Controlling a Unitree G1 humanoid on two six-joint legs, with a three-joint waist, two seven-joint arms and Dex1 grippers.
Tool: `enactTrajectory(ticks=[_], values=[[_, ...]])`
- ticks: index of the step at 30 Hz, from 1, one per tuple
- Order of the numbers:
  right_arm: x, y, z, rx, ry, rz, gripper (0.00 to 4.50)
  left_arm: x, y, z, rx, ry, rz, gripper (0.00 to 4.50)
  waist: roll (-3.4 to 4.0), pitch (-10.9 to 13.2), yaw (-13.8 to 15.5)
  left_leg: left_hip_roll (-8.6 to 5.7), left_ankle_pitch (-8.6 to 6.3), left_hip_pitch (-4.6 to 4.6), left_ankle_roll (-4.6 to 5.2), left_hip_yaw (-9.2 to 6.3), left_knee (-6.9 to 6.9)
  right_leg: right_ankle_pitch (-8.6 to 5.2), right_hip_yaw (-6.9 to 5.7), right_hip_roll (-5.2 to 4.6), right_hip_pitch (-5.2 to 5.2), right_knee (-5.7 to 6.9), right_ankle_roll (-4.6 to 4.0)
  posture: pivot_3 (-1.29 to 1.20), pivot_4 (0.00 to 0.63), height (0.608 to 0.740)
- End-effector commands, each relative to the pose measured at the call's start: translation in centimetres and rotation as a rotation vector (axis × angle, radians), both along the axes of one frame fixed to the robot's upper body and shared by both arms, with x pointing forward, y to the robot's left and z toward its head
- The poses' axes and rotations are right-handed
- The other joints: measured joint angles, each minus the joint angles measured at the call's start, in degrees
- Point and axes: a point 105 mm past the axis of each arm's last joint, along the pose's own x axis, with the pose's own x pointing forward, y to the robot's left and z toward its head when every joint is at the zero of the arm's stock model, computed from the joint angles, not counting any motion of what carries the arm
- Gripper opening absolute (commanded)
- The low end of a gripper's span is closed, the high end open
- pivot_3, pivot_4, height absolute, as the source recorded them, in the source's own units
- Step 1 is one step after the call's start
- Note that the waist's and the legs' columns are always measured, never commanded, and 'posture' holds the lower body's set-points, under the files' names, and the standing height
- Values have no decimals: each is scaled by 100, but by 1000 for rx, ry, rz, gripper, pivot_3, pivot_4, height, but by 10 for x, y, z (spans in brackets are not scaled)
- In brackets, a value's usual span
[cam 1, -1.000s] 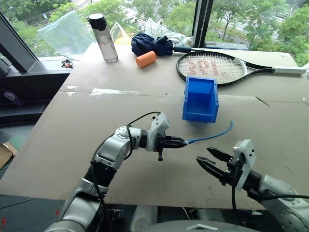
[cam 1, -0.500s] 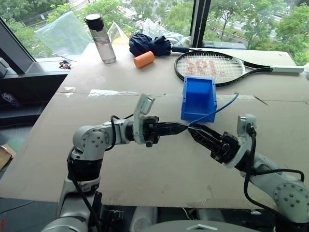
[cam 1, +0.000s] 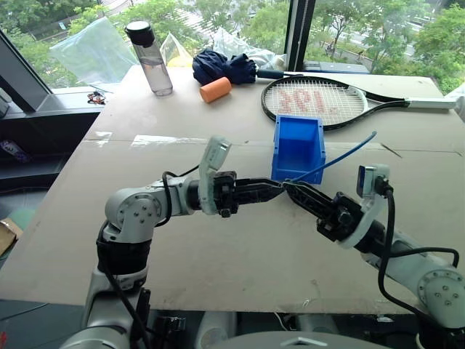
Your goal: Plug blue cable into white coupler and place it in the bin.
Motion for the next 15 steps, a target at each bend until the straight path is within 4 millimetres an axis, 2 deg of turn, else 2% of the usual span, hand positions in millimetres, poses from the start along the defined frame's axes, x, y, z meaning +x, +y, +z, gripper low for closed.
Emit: enactTrajectory(ticks=[1, 4, 7, 10, 15], values=[[-5, -2, 10, 15, -48, -17, 0, 20, 32, 5, 98, -205, 228, 3396, 1, 0, -7, 0, 0, 2, 0, 0, -3, -1, 5, 0, -1, 0, -2, 0, 150, 740], [-3, -4, 8, 10, -43, -37, 0, 39, 58, -7, 223, -311, 394, 3396, 1, 1, 3, 1, 0, 4, 0, 8, -9, -2, 8, 0, -5, -1, -4, 0, 150, 740], [0, -1, 4, 4, -34, -34, 0, 56, 84, -36, 426, -412, 503, 3396, 1, -1, 17, 0, 0, 2, 0, 17, -10, -3, 11, -2, -6, -3, -6, 0, 150, 740], [2, 3, 0, -19, -34, -17, 0, 67, 80, -54, 485, -447, 505, 3396, -3, 0, 57, -1, 0, -3, 0, 27, -10, -3, 11, -3, -9, -5, -7, 0, 150, 740], [4, 1, -1, -43, -49, -33, 0, 75, 72, -75, 528, -458, 461, 3396, -7, -1, 102, -7, 0, -14, 0, 26, -6, -1, 15, -13, -15, -9, -4, 0, 150, 740]])
